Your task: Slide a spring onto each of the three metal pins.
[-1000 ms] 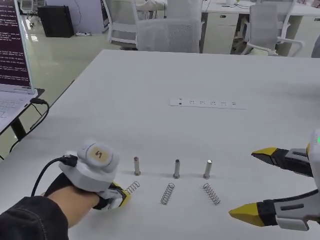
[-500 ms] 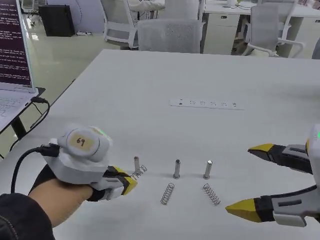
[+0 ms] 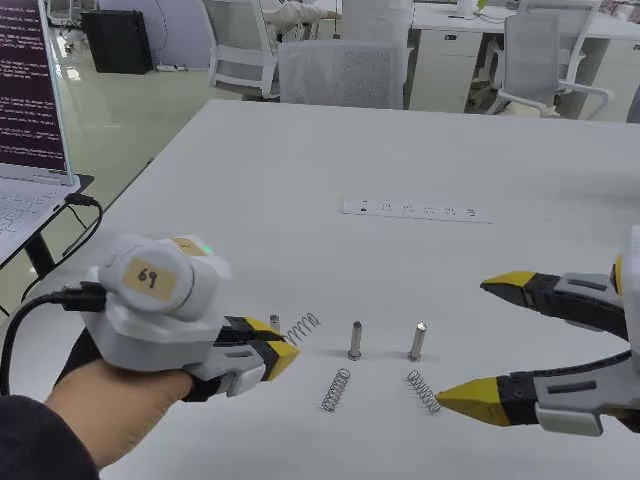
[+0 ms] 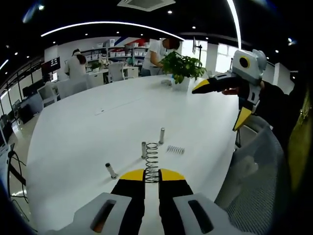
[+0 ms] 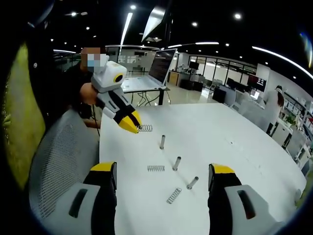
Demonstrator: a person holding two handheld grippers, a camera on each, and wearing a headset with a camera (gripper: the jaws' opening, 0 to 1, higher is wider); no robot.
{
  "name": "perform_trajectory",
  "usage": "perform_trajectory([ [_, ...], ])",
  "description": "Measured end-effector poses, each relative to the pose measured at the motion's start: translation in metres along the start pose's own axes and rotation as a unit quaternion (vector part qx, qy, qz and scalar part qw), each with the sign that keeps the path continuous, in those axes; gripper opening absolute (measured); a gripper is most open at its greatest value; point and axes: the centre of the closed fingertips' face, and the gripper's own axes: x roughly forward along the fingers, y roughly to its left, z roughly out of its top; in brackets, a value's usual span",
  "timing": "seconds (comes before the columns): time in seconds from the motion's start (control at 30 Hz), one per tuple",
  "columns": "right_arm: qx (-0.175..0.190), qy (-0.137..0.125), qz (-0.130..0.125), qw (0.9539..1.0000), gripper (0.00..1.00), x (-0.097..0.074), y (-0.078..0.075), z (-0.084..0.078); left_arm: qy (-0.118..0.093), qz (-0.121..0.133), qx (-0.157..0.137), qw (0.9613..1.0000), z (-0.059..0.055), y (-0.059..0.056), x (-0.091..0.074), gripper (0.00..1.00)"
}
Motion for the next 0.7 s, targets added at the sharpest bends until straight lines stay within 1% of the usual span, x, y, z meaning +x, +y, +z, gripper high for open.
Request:
perform_trajectory([
  [0.13,-0.011,-0.003,0.011,0.9999,0.73,0.006,0.004,0.008,-0.002,-0.009,0.008,0.9999,0.003,-0.007,0.001,0.01],
  [0.23,-0.018,-0.005,0.021,0.9996,0.72,0.010,0.007,0.012,-0.003,-0.021,0.017,0.9996,0.006,-0.013,0.001,0.01],
  [0.33,-0.027,-0.005,0.034,0.9991,0.70,0.014,0.010,0.015,-0.003,-0.039,0.031,0.9988,0.008,-0.020,0.001,0.01],
  [0.37,-0.028,-0.006,0.039,0.9988,0.69,0.015,0.011,0.016,-0.001,-0.038,0.032,0.9988,0.008,-0.021,0.001,0.01],
  [0.4,-0.029,-0.006,0.045,0.9985,0.67,0.016,0.012,0.017,-0.003,-0.050,0.044,0.9978,0.009,-0.024,0.001,0.01],
  [0.43,-0.031,-0.005,0.049,0.9983,0.65,0.017,0.013,0.018,-0.002,-0.053,0.044,0.9976,0.009,-0.026,0.001,0.01],
  [0.57,-0.040,-0.005,0.065,0.9971,0.60,0.020,0.019,0.021,-0.001,-0.077,0.067,0.9948,0.009,-0.034,-0.001,0.01],
  [0.6,-0.041,-0.005,0.070,0.9967,0.58,0.021,0.020,0.021,-0.005,-0.085,0.076,0.9934,0.010,-0.037,-0.002,0.01],
  [0.63,-0.042,-0.004,0.073,0.9964,0.57,0.022,0.022,0.022,-0.003,-0.088,0.079,0.9930,0.010,-0.038,-0.002,0.01],
  [0.67,-0.043,-0.004,0.077,0.9961,0.56,0.022,0.024,0.022,-0.005,-0.100,0.088,0.9911,0.010,-0.042,-0.003,0.01],
  [0.7,-0.044,-0.002,0.081,0.9958,0.54,0.023,0.025,0.022,-0.006,-0.103,0.090,0.9905,0.010,-0.044,-0.003,0.01],
])
